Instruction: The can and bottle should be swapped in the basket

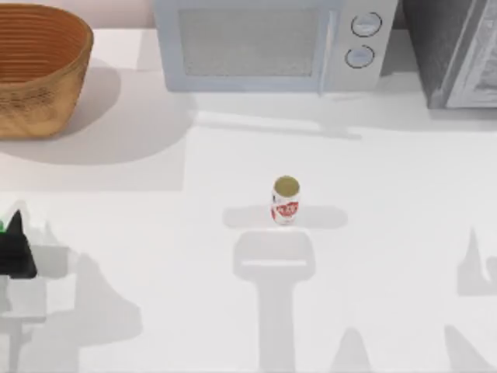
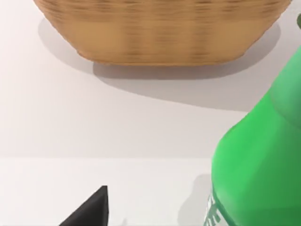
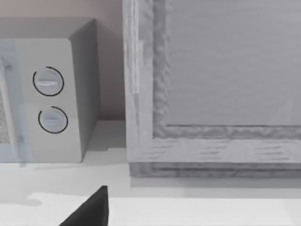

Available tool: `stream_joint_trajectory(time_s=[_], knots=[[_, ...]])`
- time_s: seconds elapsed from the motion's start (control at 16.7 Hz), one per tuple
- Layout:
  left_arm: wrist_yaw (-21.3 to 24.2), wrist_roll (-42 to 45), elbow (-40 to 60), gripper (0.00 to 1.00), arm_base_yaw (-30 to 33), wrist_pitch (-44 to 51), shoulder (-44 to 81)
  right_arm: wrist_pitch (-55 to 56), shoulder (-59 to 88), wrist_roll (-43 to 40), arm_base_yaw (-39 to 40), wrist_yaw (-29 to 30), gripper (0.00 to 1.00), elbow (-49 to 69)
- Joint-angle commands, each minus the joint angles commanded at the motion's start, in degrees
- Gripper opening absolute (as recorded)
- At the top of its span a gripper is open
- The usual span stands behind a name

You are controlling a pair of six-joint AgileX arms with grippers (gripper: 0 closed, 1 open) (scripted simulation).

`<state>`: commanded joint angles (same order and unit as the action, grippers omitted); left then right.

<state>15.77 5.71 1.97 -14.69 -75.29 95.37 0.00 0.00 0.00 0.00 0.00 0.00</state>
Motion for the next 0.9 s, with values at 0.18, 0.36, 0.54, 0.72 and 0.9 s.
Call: stream_joint_trajectory(time_s=[0.18, 0.36, 0.54, 0.72, 0.9], knots=[[-1.35, -0.47, 2.49, 1.0, 1.53, -3.77, 6.11, 0.0, 0.0, 0.0, 0.0, 0.0, 1.0, 0.0], [-2.25, -0.78, 4.11, 1.0, 2.54, -6.22, 10.11, 0.0, 0.0, 0.0, 0.0, 0.0, 1.0, 0.0], [-2.39, -0.83, 4.38, 1.0, 2.7, -6.63, 10.76, 0.0, 0.0, 0.0, 0.0, 0.0, 1.0, 0.0], [-2.39, -0.83, 4.38, 0.92, 2.7, -6.63, 10.76, 0.0, 0.0, 0.0, 0.0, 0.0, 1.0, 0.0], [-2.39, -0.83, 4.38, 0.7, 2.7, -6.63, 10.76, 0.0, 0.0, 0.0, 0.0, 0.0, 1.0, 0.0]])
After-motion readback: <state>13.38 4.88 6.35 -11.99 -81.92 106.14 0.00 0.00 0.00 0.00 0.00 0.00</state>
